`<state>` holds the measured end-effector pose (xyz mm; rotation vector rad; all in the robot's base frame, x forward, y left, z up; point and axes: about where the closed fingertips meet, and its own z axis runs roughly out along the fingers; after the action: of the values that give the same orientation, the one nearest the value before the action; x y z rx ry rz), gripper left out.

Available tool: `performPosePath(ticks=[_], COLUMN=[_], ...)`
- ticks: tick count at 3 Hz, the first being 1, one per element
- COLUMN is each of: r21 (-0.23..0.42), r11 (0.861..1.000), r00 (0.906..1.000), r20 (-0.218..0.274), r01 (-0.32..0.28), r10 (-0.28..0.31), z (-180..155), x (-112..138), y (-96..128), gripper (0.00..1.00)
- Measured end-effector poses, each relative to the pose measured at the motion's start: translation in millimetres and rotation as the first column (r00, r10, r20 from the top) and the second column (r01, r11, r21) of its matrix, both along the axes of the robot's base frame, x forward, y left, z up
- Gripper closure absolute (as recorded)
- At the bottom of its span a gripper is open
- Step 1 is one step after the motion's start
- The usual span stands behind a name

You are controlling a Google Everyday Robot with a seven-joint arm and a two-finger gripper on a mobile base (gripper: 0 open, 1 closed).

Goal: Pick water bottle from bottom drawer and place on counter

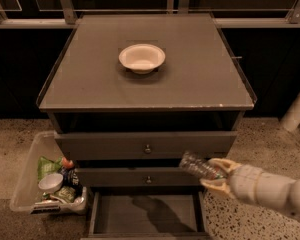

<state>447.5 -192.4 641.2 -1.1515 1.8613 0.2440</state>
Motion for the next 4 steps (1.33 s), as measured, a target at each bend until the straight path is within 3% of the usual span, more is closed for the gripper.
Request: performPosePath(ticks=[1,2,3,4], r21=[0.025,-0.047,-0.073,-0.083], r11=[0.999,0.989,0.984,0.988], r00=[0.992,0.9675,0.9329,0.9253], r20=[0.12,0.206,0.313,0.348], r01=[-0.044,-0.14,-0.163,-0.129], r10=[0.04,0.147,0.178,0.15], z=[44.3,90.2,149.3,171.4], x=[4.7,16.3,24.3,30.0], y=[-51.8,-87.4,-126.5,-147.7], gripper=[1.0,1.0,1.0,1.0])
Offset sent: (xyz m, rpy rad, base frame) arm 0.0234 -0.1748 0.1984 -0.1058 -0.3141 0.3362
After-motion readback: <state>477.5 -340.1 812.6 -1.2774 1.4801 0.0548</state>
